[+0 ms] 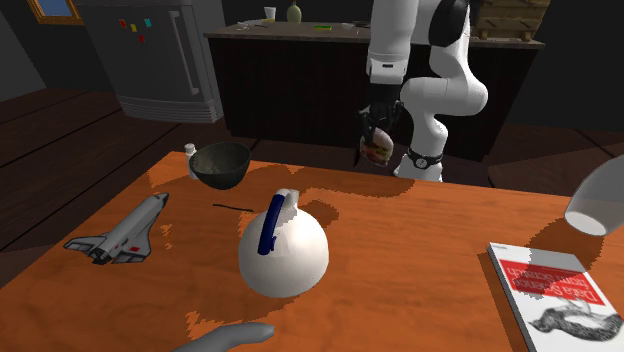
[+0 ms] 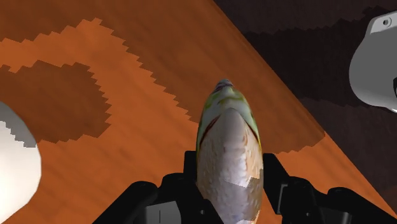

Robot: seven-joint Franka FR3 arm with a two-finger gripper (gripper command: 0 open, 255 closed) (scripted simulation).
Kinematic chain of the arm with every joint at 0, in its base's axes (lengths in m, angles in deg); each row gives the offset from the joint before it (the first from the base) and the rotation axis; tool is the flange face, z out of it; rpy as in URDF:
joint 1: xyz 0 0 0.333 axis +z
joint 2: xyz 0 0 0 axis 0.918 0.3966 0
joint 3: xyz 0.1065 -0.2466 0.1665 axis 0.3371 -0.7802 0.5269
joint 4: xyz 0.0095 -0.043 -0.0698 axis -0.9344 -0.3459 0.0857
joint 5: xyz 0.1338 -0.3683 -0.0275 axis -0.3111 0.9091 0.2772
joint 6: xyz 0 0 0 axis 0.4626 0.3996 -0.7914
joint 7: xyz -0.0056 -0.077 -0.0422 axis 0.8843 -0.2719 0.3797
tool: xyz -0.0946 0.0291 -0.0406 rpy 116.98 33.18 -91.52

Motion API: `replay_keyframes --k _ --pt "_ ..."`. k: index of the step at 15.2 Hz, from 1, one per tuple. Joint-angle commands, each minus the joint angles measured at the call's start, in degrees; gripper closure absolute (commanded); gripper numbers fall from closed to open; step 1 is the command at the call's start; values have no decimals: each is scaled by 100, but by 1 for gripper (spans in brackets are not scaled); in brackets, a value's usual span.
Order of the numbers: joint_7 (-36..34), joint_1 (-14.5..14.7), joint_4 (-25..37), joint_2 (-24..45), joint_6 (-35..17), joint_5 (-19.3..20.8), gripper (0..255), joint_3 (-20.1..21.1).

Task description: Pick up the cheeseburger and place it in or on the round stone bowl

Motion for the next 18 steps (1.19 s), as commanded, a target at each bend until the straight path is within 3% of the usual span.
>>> replay_keyframes --k 1,13,18 --pt "5 9 125 -40 166 -40 255 51" --pt "35 93 936 -79 1017 -261 255 301" --pt "697 159 1651 689 825 -81 255 -409"
